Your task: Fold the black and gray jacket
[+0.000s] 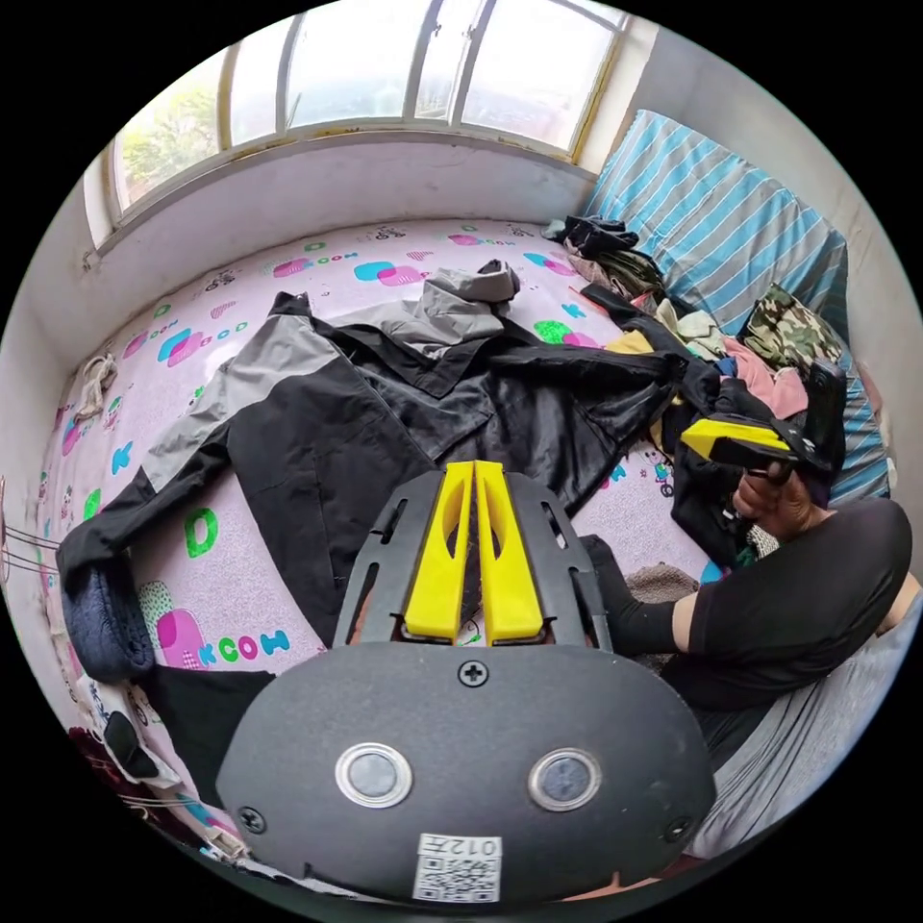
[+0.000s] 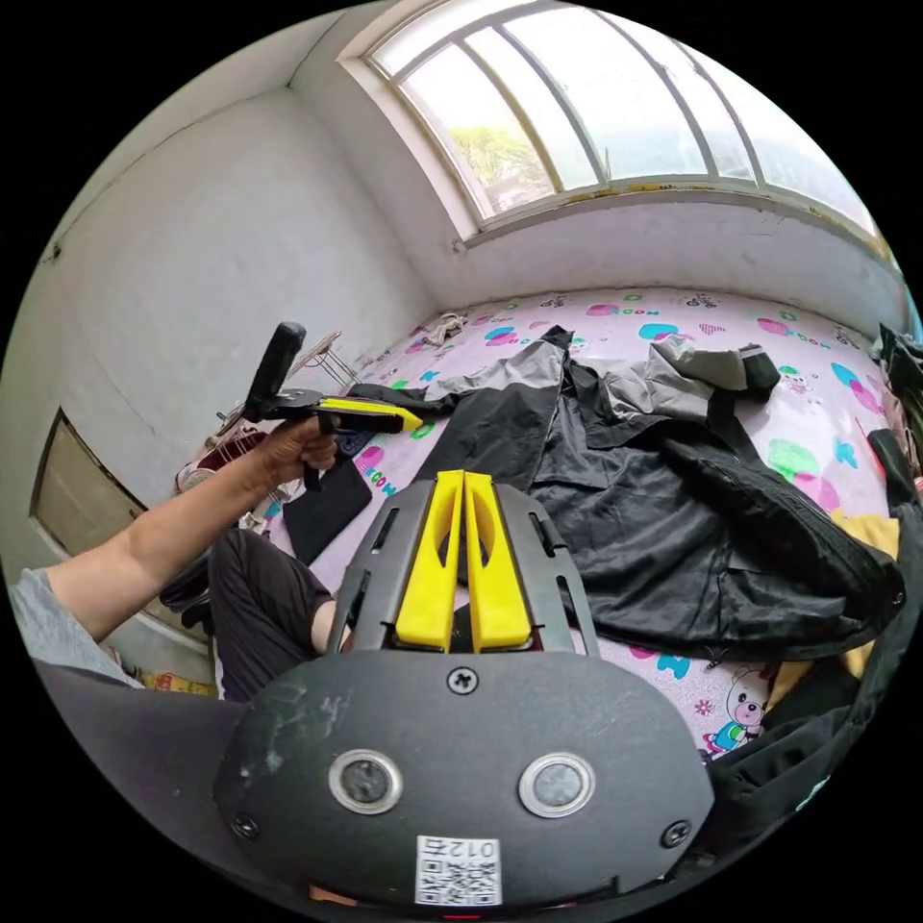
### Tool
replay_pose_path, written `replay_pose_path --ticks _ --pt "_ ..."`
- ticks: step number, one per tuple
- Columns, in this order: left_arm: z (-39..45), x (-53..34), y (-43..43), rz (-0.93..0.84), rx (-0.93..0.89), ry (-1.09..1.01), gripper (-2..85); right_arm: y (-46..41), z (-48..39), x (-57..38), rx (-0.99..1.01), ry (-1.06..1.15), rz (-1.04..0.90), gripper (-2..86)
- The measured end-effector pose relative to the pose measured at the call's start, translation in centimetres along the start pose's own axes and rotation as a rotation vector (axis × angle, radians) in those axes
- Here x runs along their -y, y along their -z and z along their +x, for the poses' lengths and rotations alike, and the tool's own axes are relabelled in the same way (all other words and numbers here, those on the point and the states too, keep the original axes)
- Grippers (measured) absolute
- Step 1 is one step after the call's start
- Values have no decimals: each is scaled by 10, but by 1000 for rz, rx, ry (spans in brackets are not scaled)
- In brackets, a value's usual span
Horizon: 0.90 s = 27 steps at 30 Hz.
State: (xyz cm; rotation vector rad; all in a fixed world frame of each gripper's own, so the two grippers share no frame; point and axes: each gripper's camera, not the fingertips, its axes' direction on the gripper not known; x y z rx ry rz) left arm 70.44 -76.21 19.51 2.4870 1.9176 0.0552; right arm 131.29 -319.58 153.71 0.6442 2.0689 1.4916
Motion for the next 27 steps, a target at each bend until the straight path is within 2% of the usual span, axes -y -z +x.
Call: replay_pose_path --ticks 3,6,8,12,15,19,21,23,27 --pt "-40 1 -41 2 -72 81 7 -24 -15 6 47 45 -37 -8" --pt "-78 5 -90 -21 -151 168 7 -56 -6 10 86 0 -69 -8" --pt "-94 13 -120 -46 -188 205 7 -95 16 17 133 -70 -95 -8" --pt "-121 56 -180 -100 -247 226 10 -181 55 26 147 -66 -197 -7" --pt "-138 107 -209 -112 -245 208 15 -239 117 28 59 -80 -272 -3" --pt "-157 180 -241 -148 -248 204 32 -225 238 45 -228 -136 -182 17" --pt "-149 231 -262 -180 -240 106 50 -225 282 64 -359 -96 -213 39" --pt "-132 263 -278 -235 -188 4 65 -249 320 98 -456 20 -279 66" --pt "-98 299 -297 -269 -182 -131 91 -327 320 139 -492 297 -412 102"
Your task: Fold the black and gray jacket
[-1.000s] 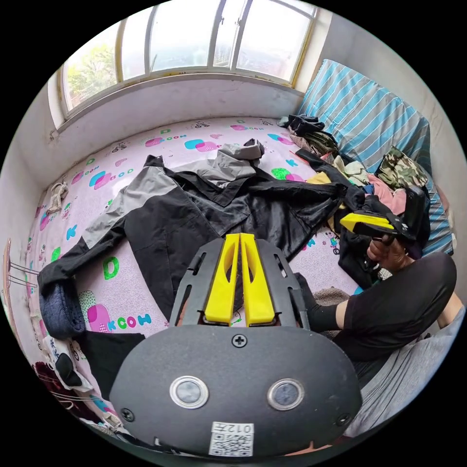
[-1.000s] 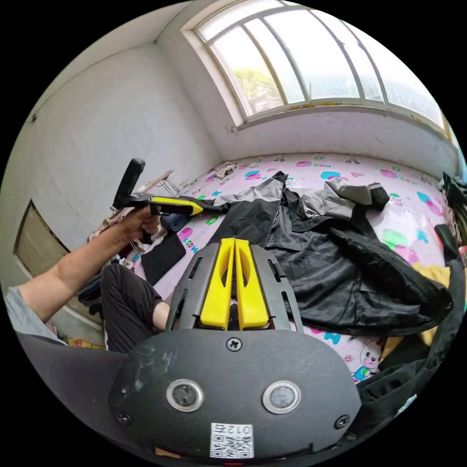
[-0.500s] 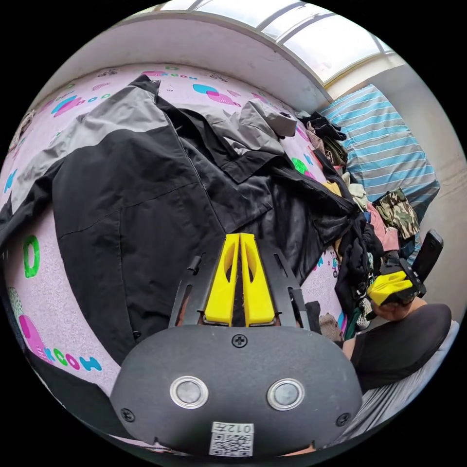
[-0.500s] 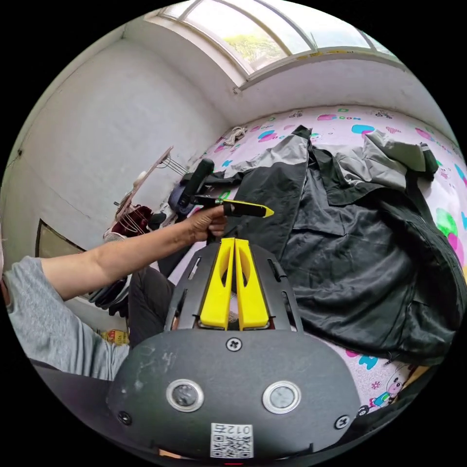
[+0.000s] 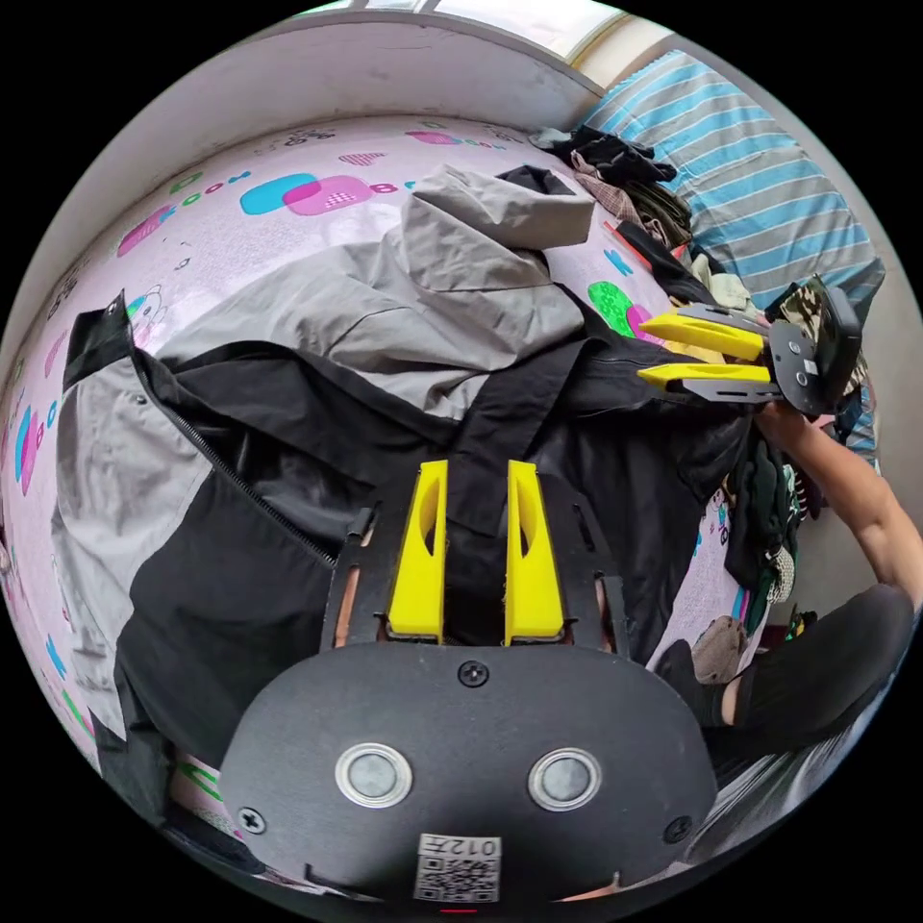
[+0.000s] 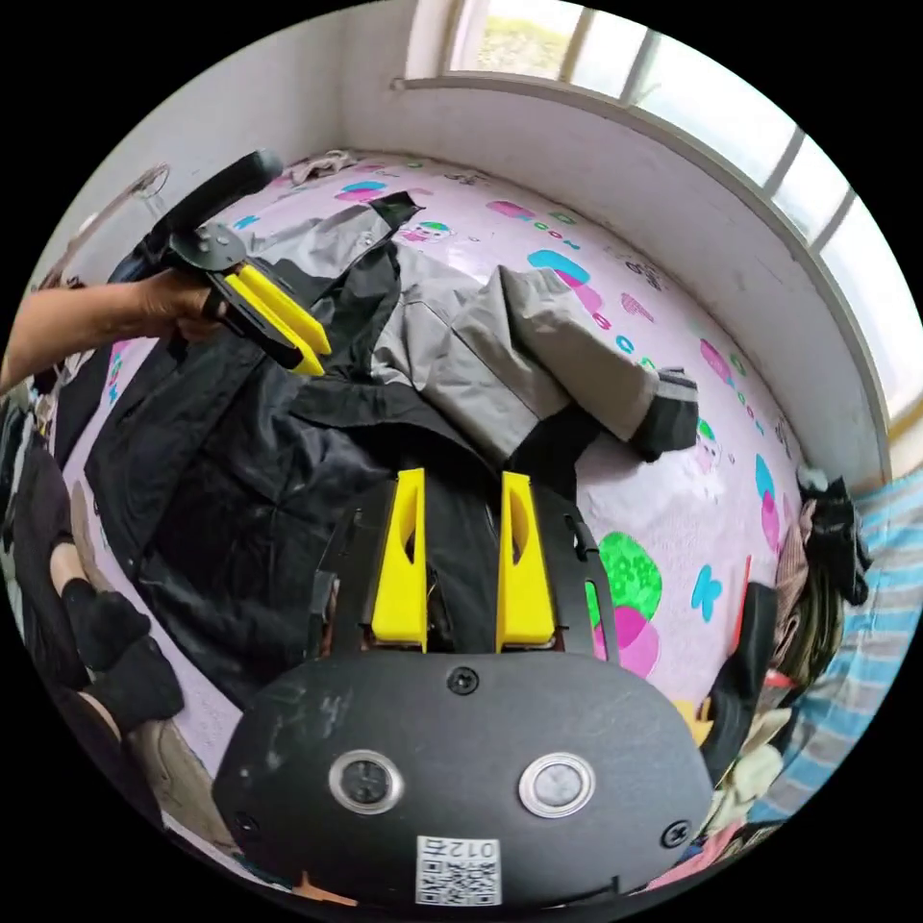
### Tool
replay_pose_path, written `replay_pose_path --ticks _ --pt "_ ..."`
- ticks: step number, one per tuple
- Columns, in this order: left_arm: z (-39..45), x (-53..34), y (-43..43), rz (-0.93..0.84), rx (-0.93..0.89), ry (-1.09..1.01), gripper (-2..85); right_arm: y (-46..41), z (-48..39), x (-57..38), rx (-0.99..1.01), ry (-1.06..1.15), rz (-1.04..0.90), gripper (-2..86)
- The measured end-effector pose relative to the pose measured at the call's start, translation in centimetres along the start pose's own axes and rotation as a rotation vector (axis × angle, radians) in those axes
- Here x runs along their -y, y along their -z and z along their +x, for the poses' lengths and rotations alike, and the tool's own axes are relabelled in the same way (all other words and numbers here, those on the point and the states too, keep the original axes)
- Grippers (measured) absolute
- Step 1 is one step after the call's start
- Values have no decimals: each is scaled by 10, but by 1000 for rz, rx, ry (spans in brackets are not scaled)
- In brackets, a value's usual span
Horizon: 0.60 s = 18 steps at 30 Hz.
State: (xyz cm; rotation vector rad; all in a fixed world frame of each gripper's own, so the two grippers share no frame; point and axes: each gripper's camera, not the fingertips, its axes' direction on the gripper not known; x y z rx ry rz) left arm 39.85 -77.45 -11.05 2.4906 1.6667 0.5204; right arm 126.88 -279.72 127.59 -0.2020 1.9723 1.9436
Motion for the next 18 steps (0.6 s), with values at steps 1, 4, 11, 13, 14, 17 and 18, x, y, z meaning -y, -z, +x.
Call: replay_pose_path --ticks 1,4,11,13,14,17,18 --pt "3 2 -1 -1 -7 -11 94 -13 -22 18 -14 102 12 97" --pt "21 9 -11 -28 28 -105 110 -53 -81 52 -82 323 4 83" --pt "74 21 -24 -33 182 -255 137 -78 -73 101 -4 146 40 -5" --pt "90 27 -28 -39 230 -297 141 -67 -48 108 98 15 68 -8" --pt "99 30 -31 -49 254 -321 142 -58 -38 108 124 -38 90 -8" --pt "114 35 -39 -65 298 -342 144 -36 -33 104 156 -101 149 -8" --pt "120 36 -42 -66 328 -358 144 -34 -34 105 164 -109 149 -7"
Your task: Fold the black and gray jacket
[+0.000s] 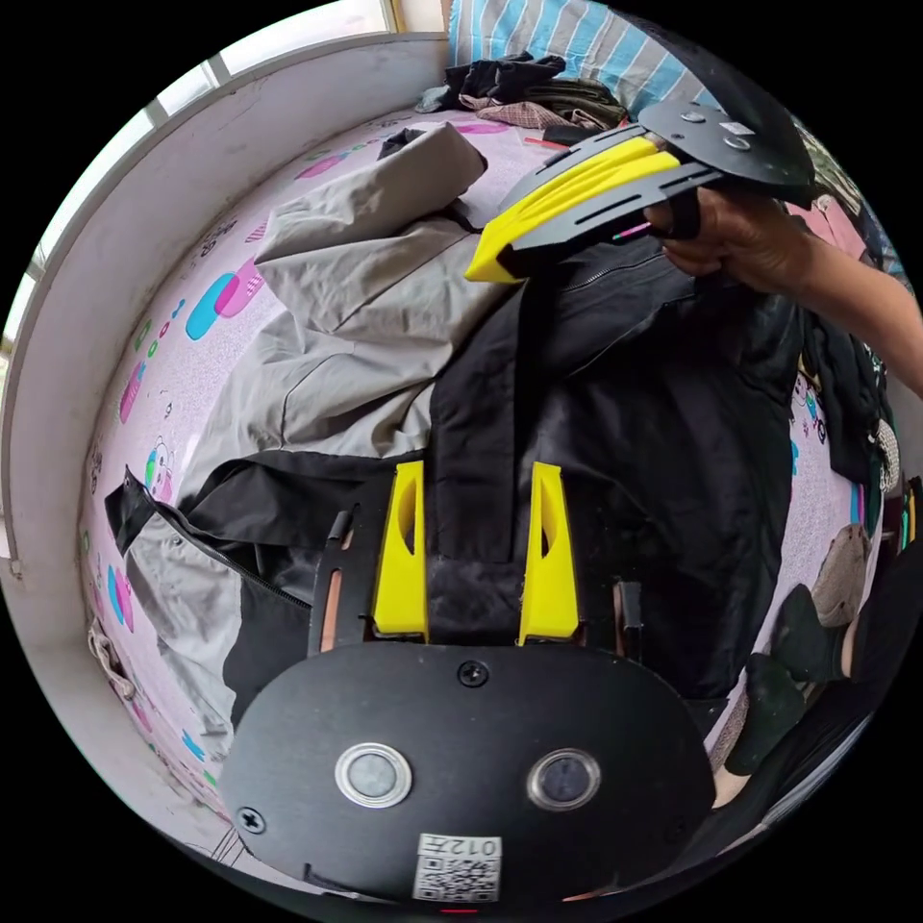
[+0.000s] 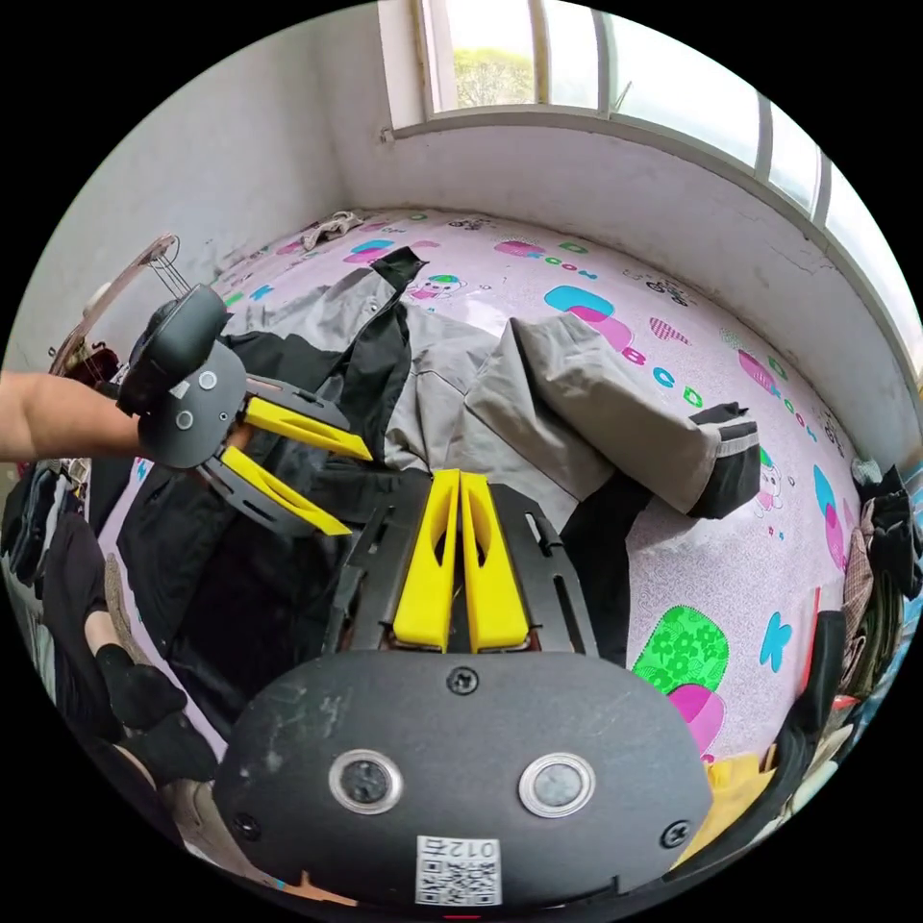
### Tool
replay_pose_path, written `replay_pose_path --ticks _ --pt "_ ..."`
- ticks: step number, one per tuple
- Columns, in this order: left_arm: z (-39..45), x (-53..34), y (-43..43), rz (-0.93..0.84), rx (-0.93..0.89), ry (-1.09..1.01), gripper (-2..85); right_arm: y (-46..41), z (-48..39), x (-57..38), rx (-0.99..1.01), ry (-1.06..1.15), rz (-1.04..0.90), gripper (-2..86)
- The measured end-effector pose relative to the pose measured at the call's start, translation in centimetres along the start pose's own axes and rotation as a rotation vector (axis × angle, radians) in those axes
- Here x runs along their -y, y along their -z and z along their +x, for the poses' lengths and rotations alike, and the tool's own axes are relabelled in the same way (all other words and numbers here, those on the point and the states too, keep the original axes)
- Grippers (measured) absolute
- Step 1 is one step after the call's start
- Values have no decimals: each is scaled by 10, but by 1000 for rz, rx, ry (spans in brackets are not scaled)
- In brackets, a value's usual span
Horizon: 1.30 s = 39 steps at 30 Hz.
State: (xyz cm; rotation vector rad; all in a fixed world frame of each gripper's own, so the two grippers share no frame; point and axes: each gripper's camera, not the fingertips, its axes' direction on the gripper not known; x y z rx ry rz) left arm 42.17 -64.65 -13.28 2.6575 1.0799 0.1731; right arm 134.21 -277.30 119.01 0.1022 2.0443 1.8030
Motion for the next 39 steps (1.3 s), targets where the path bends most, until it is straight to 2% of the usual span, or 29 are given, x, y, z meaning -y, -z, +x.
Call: replay_pose_path --ticks 3,5,7,10,13,15,20,22,27,31,34,36,37,39 --pt "13 8 -9 -36 14 -28 143 9 -21 3 -21 56 -9 3" --pt "18 10 -13 -45 20 -24 143 5 -45 0 -139 143 -64 66" --pt "23 11 -12 -38 25 -24 142 -3 -62 0 -212 203 -103 91" --pt "28 11 -11 -40 12 -20 140 -24 -91 13 -270 328 -175 88" --pt "36 11 -5 -49 17 -18 137 -33 -115 41 -356 391 -177 26" --pt "46 12 4 -28 18 -26 134 -14 -118 68 -326 333 -129 1" --pt "61 17 9 -33 94 -1 113 81 -95 137 -70 1 57 -9" --pt "61 15 9 -28 129 30 95 106 -93 150 -14 -51 104 -9" --pt "47 2 31 40 119 96 23 161 -99 180 42 -142 209 -9" --pt "32 3 60 112 171 120 6 207 -93 231 40 -223 315 -8" --pt "7 15 95 160 302 160 1 242 -88 281 131 -247 382 -2" --pt "-21 15 131 229 366 246 -1 251 -95 311 216 -202 342 6" --pt "-27 12 140 248 372 260 -1 257 -96 325 249 -202 313 23" --pt "-40 -2 155 256 335 275 -2 276 -90 331 177 -266 359 34"
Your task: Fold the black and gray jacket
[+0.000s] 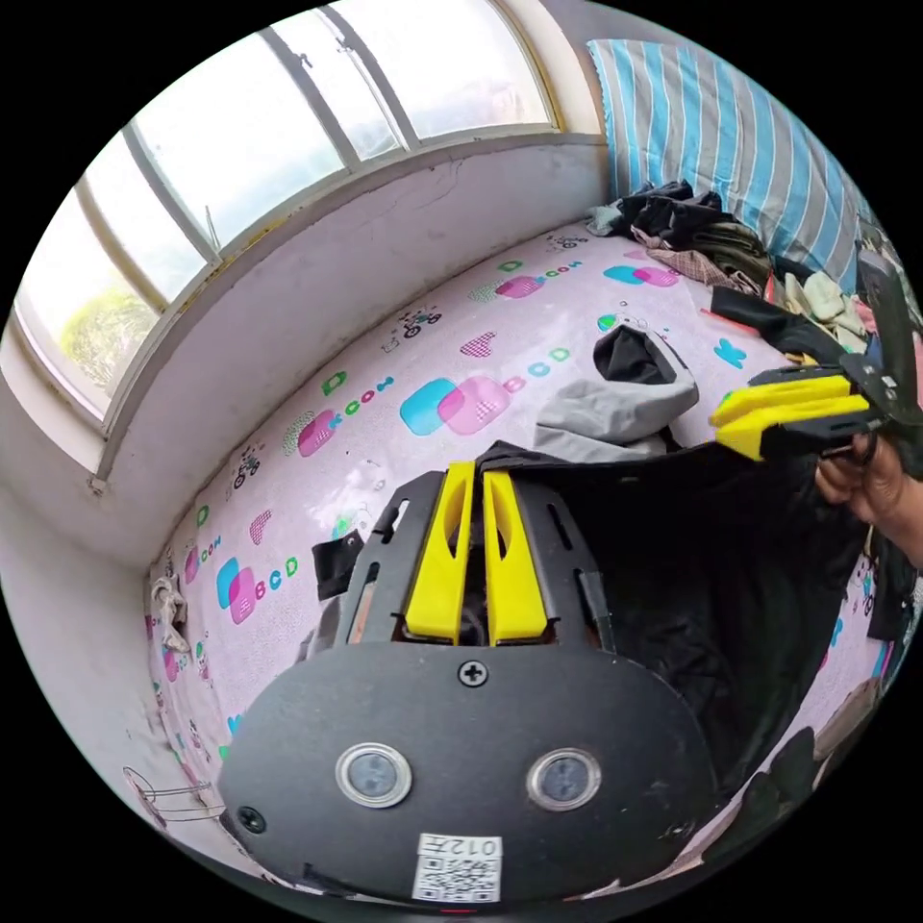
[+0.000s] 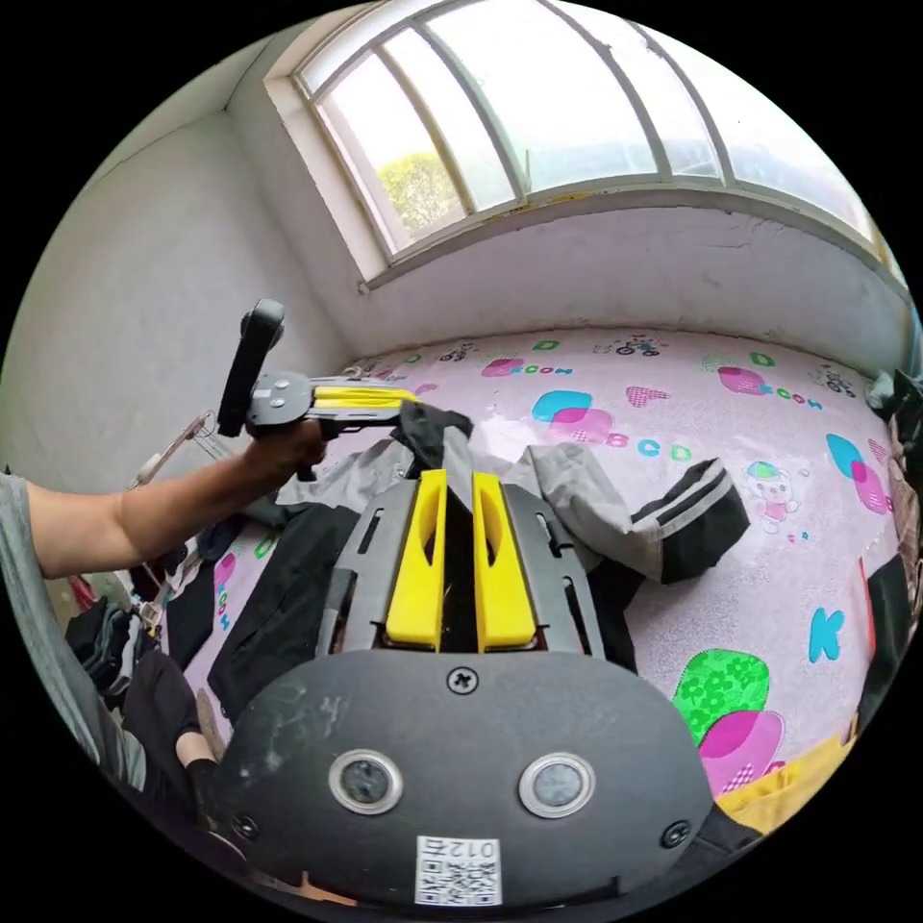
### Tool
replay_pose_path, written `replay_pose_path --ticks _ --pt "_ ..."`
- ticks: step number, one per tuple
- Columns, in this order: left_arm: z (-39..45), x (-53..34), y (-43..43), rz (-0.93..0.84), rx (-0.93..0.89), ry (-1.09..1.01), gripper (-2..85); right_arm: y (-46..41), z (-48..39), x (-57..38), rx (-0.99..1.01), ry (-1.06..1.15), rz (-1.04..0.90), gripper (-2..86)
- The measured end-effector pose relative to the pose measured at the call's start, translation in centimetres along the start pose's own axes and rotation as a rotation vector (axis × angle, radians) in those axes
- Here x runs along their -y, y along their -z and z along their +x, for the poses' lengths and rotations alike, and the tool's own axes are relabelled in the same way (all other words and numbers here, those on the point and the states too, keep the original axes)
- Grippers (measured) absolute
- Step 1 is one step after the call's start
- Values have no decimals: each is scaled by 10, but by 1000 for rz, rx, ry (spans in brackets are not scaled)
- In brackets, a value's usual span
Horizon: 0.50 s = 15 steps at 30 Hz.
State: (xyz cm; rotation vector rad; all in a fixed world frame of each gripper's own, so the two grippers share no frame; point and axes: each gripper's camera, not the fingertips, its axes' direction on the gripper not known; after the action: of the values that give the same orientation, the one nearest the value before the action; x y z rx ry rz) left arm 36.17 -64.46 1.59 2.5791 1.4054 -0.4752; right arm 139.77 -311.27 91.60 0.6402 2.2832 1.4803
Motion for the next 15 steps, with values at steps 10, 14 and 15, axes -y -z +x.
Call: replay_pose_path --ticks 10,14,15 --pt "16 -99 -21 -120 -28 -23 -2 -100 -45 101 -567 549 -443 99" --pt "19 -90 -17 -118 -6 -56 -2 -128 -3 166 -726 497 -605 12" --pt "18 -81 -14 -108 16 -75 -2 -118 14 184 -768 435 -589 12"
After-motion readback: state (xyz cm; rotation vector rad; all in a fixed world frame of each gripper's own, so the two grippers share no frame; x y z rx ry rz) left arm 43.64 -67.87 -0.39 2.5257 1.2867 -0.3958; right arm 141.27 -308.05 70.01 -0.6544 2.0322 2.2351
